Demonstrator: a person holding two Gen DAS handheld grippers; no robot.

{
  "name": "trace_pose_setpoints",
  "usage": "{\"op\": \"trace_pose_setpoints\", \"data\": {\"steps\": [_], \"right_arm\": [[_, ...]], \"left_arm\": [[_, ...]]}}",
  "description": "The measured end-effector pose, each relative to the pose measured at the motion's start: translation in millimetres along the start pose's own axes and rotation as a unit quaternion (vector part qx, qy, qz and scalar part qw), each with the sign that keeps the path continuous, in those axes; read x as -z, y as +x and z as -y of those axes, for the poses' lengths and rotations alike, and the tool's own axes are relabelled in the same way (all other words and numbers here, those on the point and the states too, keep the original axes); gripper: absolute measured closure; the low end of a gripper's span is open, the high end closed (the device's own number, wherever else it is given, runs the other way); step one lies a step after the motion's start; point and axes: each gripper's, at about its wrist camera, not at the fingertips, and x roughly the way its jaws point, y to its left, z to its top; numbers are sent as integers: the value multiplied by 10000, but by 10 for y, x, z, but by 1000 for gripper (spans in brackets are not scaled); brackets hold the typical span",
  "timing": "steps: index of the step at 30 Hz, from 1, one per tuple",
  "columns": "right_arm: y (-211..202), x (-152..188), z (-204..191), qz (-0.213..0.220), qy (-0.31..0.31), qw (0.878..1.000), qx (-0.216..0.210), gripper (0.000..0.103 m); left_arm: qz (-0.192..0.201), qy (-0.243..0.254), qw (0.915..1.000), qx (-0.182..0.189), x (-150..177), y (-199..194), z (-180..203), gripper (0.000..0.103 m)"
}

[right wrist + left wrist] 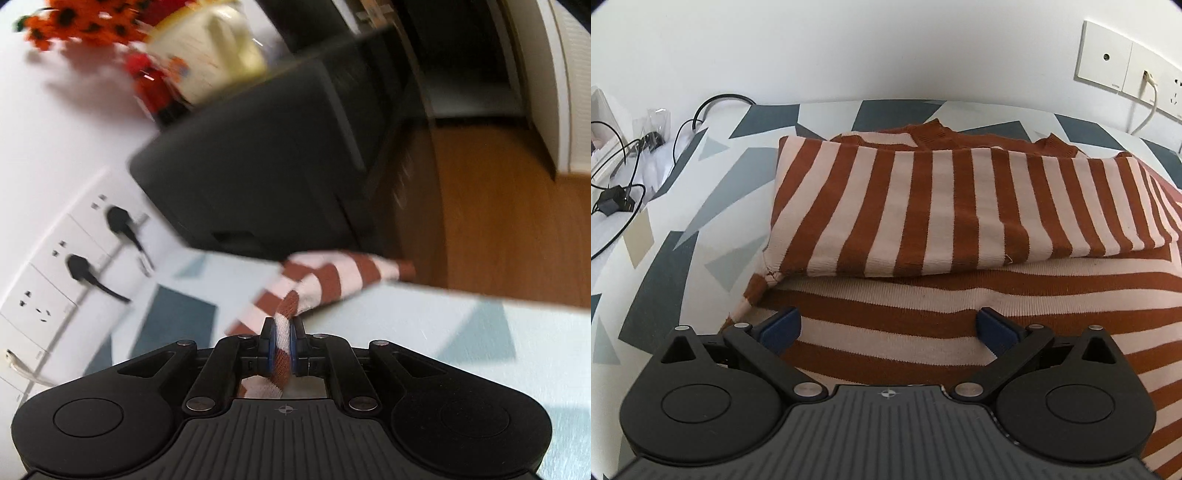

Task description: Fold clothes

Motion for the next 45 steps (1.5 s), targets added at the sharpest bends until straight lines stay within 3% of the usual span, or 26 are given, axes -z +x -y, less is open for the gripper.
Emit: {"op": "trace_pose_setpoints", "data": {"steps": [2, 3, 4, 6, 7, 9, 11, 15, 19, 22, 26, 30, 34, 37, 38, 39, 42, 45], "right_arm": [[32, 31, 109, -94, 255, 9996, -108, 87], [35, 34, 141, -38, 332, 9992, -207, 75], [48, 27, 159, 17, 369, 9990, -269, 69], [81, 5, 162, 107, 426, 9986, -306, 64], [102, -9, 167, 119, 469, 9983, -321, 67], [104, -22, 189, 71, 579, 9980, -257, 95], [76, -27, 206, 33, 656, 9977, -166, 96], [-222, -1, 9, 269, 101, 9993, -251, 96], [-511, 66, -443, 96, -625, 9938, -909, 96], [-716, 148, -827, -82, -1216, 9817, -1463, 96], [-957, 637, -1502, -549, -2064, 9493, -2306, 96], [-1132, 1387, -2096, -1084, -2889, 9037, -2968, 96], [-1266, 2303, -2460, -1681, -3987, 8391, -3297, 96], [-1396, 2887, -2528, -1645, -5007, 7892, -3153, 96], [-1418, 2985, -2523, -1652, -5173, 7793, -3128, 95], [-1436, 3072, -2519, -1669, -5309, 7709, -3100, 93], [-1468, 3161, -2502, -1791, -5389, 7644, -3053, 80], [-1522, 3173, -2475, -1851, -5457, 7556, -3114, 70]], "left_arm": [[-4, 45, 10000, 15, -5, 4, 2, 0], [-7, 67, 10000, 22, -9, 7, 2, 0], [-6, 85, 10000, 30, -12, 9, 4, 0], [11, 106, 9999, 48, -7, 12, 0, 0], [24, 109, 9999, 57, -4, 13, -1, 0], [32, 75, 9999, 101, 3, 20, -15, 0], [13, -26, 9998, 188, 7, 32, -48, 0], [-129, -115, 9992, 362, -33, 62, -95, 0], [-262, -18, 9973, 688, -96, 37, -165, 1], [-214, -547, 9891, 1348, -139, -58, -426, 1], [-24, -1234, 9753, 1830, -167, -191, -884, 1], [71, -1602, 9630, 2168, -179, -265, -1324, 8], [140, -1926, 9486, 2506, -167, -269, -1653, 8], [198, -2012, 9441, 2605, -217, -240, -1766, 11], [204, -2013, 9430, 2644, -241, -228, -1776, 11], [210, -2013, 9418, 2683, -265, -215, -1786, 11], [180, -1970, 9383, 2837, -356, -160, -1742, 11], [68, -1694, 9431, 2859, -499, -78, -1545, 11]]}}
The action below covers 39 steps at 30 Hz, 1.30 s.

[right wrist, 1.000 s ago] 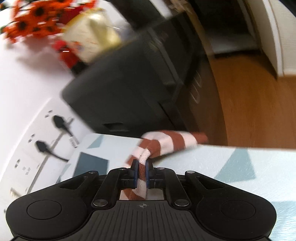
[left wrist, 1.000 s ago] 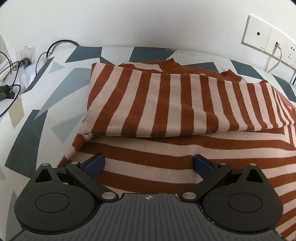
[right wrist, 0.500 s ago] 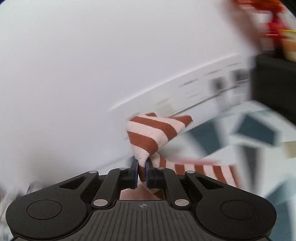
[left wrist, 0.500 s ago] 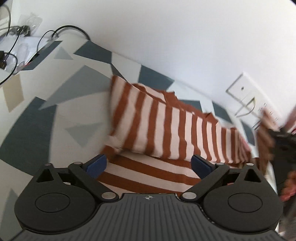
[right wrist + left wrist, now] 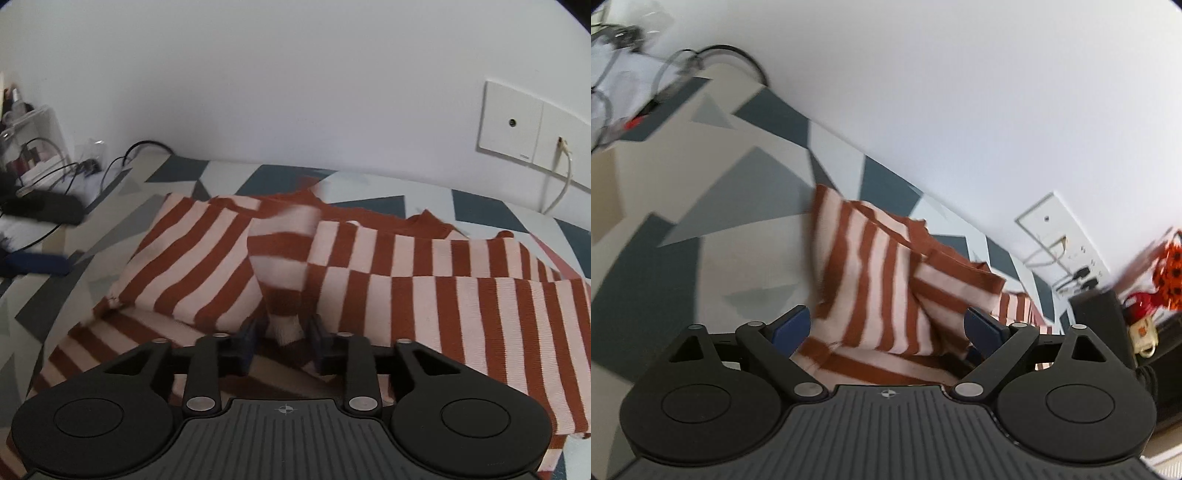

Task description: Fold clothes

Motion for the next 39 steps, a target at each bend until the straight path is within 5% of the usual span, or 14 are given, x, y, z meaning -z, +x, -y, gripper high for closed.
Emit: {"op": "trace_pose_setpoints", "data": {"steps": [6, 12, 16, 18, 21, 25, 30, 32, 34, 39], "right_arm": [[-176, 148, 6, -84, -246, 9995, 150, 57], [-552, 379, 361, 16, 601, 9976, 350, 52], [-774, 565, 633, 102, 1163, 9912, 618, 52], [-844, 654, 753, 106, 1421, 9869, 760, 52], [-905, 754, 890, 96, 1720, 9806, 938, 52], [-970, 801, 1001, 172, 1980, 9743, 1059, 52], [-980, 782, 1042, 238, 2051, 9718, 1135, 51], [-983, 780, 1045, 264, 2062, 9711, 1169, 48], [-986, 784, 1067, 287, 2078, 9698, 1247, 45], [-992, 788, 1071, 297, 2025, 9670, 1518, 35]], "left_arm": [[-565, 430, 9974, -93, -25, 499, 307, 11], [-804, 301, 9961, -202, -8, 692, 277, 11], [-753, 611, 9932, -646, 25, 712, 227, 11], [-720, 748, 9926, -627, 66, 701, 234, 13], [-847, 947, 9910, -424, 131, 708, 339, 31], [-802, 1174, 9886, -503, 226, 720, 476, 31], [-725, 496, 9961, 45, 196, 674, 349, 33], [-699, 396, 9967, -121, 172, 707, 301, 57], [-627, 370, 9963, -466, 155, 755, 291, 97], [-376, 199, 9964, -729, 131, 684, 275, 100]]}}
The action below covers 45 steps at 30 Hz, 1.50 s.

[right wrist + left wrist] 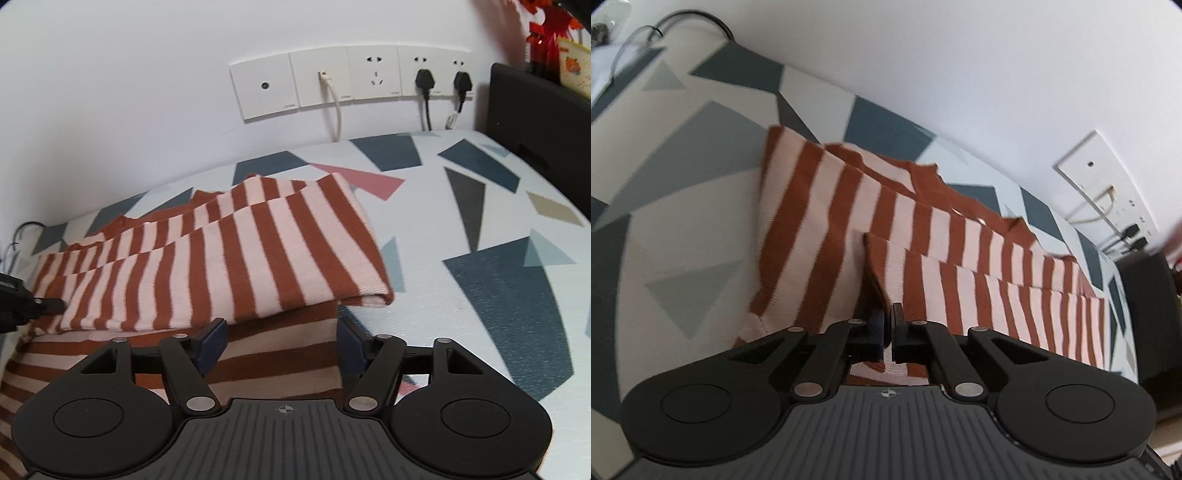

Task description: Fold clothes

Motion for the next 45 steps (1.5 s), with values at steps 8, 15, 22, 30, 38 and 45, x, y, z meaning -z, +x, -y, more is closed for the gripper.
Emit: {"op": "trace_pose_setpoints", "data": {"steps": [8, 15, 22, 30, 38, 45], "right_arm": [[63, -22, -126, 24, -102, 9996, 257, 31], [13, -172, -136, 215, 69, 9997, 111, 30], [3, -412, -38, 572, 295, 9979, 105, 23], [685, -866, 311, 170, 1288, 9914, -133, 41], [876, -1061, 240, 186, 1319, 9911, -48, 90], [848, -910, 126, 377, 1131, 9885, 932, 90]], "left_arm": [[1154, 713, 9907, 110, -131, -616, 416, 100], [1223, 717, 9867, -792, -233, -545, 150, 100], [842, 367, 9883, -1219, -66, -231, -212, 100], [685, 646, 9863, -1355, -93, -115, -191, 94], [667, 978, 9811, -1533, -69, -38, -117, 90], [714, 1099, 9764, -1718, -61, 23, -32, 86]]}}
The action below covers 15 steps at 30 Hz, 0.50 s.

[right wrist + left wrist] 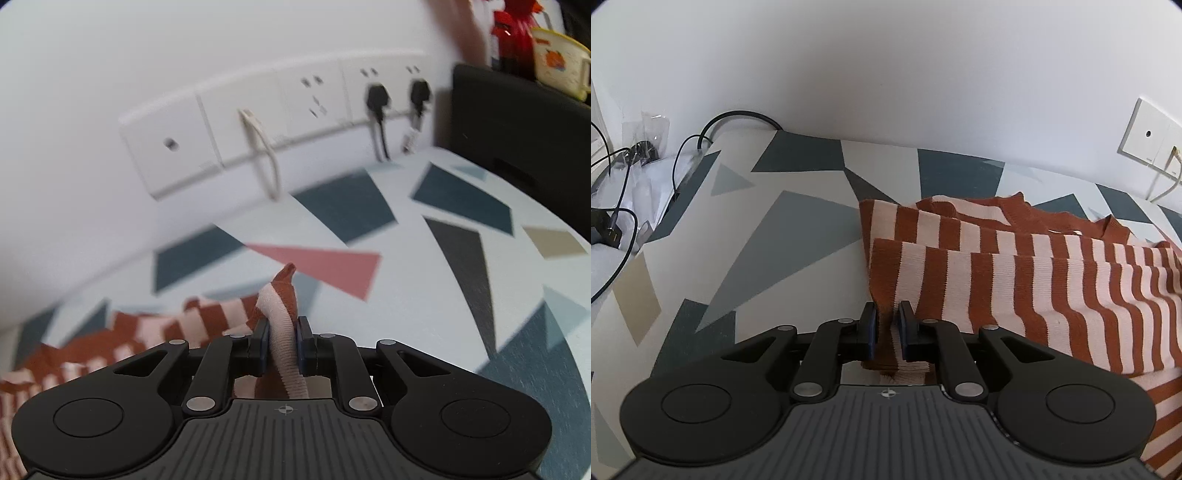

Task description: Fold clothes

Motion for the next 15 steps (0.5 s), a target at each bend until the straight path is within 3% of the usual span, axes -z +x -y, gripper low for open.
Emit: {"op": "trace_pose_setpoints", "data": {"steps": [2, 4, 5, 6, 8, 11, 15], "right_arm": [[-15, 42, 0, 12, 14, 9999, 172, 89], [-57, 100, -31, 13, -163, 9992, 353, 86], [-71, 127, -43, 5, -264, 9986, 461, 72], [-90, 128, -29, 29, -293, 9979, 582, 46], [-194, 110, 29, 247, -198, 9966, 765, 13], [-341, 100, 121, 227, -239, 9986, 413, 10], [-454, 241, 173, -82, -689, 9975, 102, 4]], "left_arm": [[-4, -85, 9999, -70, -3, 3, -19, 72], [-20, -206, 9993, -301, -9, 7, -63, 29], [-46, -294, 9988, -378, -12, 9, -102, 25], [-90, -419, 9986, -297, -4, 8, -165, 25], [-181, -670, 9976, -82, 46, -41, -294, 25], [-303, -799, 9962, 165, 146, -160, -417, 25], [-568, -416, 9967, 408, 306, -299, -372, 25]]}}
